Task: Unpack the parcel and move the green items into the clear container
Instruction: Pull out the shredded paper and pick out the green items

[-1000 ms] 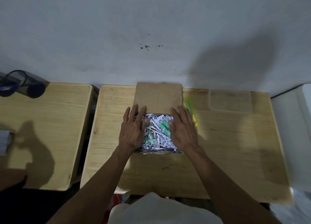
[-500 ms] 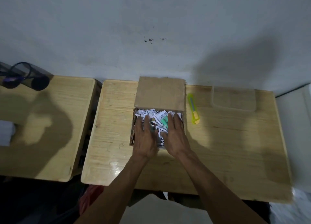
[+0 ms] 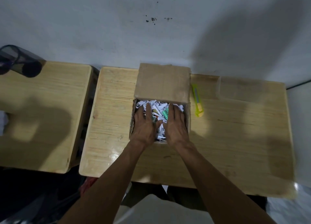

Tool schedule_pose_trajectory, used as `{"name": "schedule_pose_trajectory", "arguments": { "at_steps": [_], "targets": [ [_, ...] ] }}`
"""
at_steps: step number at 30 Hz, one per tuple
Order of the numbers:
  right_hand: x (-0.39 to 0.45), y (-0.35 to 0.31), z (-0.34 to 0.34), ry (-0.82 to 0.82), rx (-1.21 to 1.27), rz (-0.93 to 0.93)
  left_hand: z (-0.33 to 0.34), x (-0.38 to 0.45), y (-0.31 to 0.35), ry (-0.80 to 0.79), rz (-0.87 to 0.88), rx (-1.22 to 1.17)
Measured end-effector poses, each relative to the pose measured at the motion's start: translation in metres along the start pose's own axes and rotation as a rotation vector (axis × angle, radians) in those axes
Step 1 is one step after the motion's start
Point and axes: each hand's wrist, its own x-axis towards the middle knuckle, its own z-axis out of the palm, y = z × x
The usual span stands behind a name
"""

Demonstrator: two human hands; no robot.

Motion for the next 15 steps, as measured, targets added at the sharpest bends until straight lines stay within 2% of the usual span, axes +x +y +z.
{"name": "schedule_pose_trajectory", "arguments": {
  "at_steps": [7, 15],
  "targets": [
    [0.0024, -0.0011, -0.0042, -0.012, 0.068, 0.008, 0.0012, 0.0039, -0.0088, 0.069, 0.094, -0.064],
    [0.0028, -0.003, -0.0066, 0.012, 0.164, 0.039, -0.0014, 0.0031, -0.0073, 0.099, 0.105, -0.094]
  ]
}}
